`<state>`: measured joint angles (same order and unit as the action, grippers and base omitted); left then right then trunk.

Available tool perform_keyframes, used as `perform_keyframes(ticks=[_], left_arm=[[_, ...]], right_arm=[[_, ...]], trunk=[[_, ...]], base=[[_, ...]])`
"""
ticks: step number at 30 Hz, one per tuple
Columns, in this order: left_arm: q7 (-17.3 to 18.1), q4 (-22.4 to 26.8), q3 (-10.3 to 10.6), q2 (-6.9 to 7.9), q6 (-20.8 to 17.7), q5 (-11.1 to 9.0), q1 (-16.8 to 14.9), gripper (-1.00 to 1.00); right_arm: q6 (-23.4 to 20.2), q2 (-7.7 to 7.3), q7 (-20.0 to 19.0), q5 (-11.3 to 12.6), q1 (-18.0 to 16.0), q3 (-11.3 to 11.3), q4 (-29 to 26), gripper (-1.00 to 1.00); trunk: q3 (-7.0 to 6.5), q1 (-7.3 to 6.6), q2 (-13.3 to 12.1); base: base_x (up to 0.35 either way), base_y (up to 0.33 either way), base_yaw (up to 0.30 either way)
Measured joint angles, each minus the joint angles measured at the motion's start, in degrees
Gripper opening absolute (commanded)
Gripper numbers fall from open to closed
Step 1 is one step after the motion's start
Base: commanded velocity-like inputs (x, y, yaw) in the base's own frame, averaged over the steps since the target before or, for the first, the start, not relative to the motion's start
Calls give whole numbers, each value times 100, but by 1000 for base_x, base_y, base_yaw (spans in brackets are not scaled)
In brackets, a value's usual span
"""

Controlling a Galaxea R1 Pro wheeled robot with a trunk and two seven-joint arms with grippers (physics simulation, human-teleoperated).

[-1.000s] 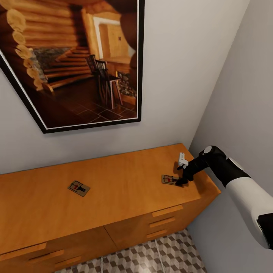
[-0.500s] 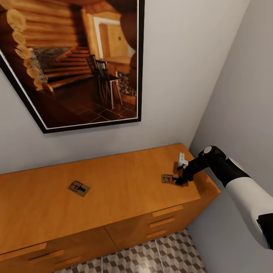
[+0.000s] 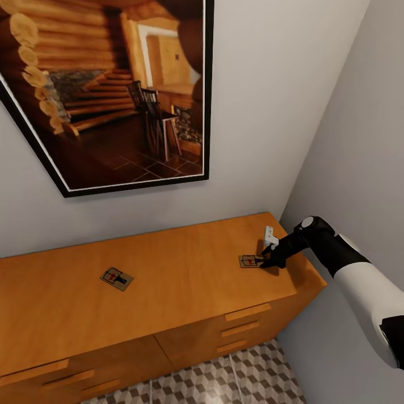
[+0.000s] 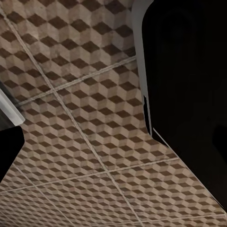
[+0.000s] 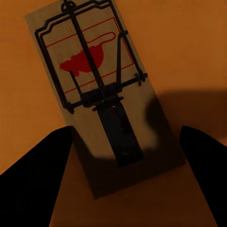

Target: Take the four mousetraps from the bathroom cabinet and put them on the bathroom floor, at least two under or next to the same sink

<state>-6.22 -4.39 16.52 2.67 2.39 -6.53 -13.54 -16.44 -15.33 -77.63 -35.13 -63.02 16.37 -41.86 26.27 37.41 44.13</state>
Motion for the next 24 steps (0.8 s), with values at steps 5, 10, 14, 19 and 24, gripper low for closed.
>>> perform_keyframes(ticks=[5,10,14,19,24], left_arm=[[0,0,0,0,0,0,0,100],[0,0,1,0,0,0,0,100],[0,0,0,0,0,0,0,100],[0,1,1,0,0,0,1,100],[0,0,4,0,0,0,0,100]], right_arm=[[-1,0,0,0,0,0,0,-100],[-2,0,0,1,0,0,0,-100],[-15,1,-5,-1,0,0,-2,-100],[-15,6,-11,-11,-1,-4,0,-100],[-22,7,-37,5,-1,-22,12,-100]], trunk=[[0,0,0],[0,0,0],[0,0,0],[0,0,0],[0,0,0]], base=[[0,0,0],[0,0,0],[0,0,0],[0,0,0],[0,0,0]])
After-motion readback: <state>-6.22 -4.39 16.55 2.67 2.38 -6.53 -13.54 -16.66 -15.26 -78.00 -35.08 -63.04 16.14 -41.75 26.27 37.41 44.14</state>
